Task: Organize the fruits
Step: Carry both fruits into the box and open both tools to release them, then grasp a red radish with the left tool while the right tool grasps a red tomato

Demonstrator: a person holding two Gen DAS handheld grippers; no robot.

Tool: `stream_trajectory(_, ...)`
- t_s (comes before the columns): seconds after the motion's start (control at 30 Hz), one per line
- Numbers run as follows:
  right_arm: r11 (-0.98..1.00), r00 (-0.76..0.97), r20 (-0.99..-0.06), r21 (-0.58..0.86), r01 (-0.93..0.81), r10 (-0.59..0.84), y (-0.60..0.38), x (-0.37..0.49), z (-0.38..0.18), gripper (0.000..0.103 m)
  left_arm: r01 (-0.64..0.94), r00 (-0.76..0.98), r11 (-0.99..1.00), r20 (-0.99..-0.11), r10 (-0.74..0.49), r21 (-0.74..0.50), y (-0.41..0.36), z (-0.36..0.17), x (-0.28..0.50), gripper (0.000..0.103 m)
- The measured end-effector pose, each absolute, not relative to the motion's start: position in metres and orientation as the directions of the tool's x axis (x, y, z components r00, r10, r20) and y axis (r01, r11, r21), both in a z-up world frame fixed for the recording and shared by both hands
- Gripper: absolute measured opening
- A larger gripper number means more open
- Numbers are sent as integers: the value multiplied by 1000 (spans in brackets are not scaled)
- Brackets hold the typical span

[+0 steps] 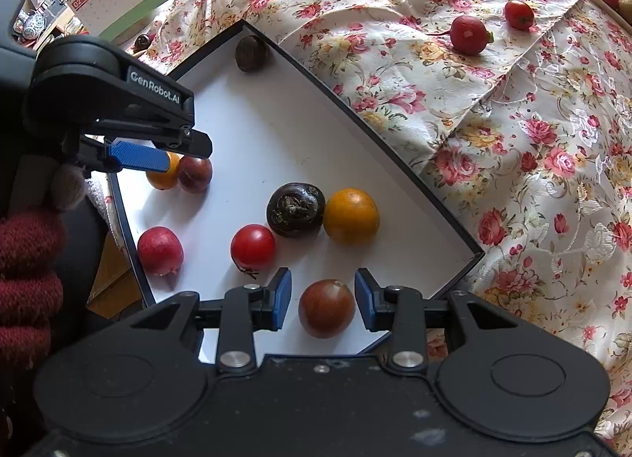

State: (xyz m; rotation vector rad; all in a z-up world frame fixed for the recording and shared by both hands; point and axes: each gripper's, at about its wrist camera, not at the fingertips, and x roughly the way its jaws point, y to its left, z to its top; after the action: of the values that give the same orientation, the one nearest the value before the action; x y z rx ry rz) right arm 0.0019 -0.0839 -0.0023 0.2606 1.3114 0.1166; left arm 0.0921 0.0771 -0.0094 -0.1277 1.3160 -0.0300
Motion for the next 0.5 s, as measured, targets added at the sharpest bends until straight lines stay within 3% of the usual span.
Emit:
stream_trajectory(0.17, 963, 276, -937, 251, 102, 214, -105, 9, 0, 39, -14, 256, 994, -961, -102, -110, 69, -8, 89, 44)
stream_trajectory(0.5, 920, 341, -937, 195, 341, 72, -209, 34, 8, 39, 57, 281, 994, -954, -103, -91, 47, 1, 88, 44)
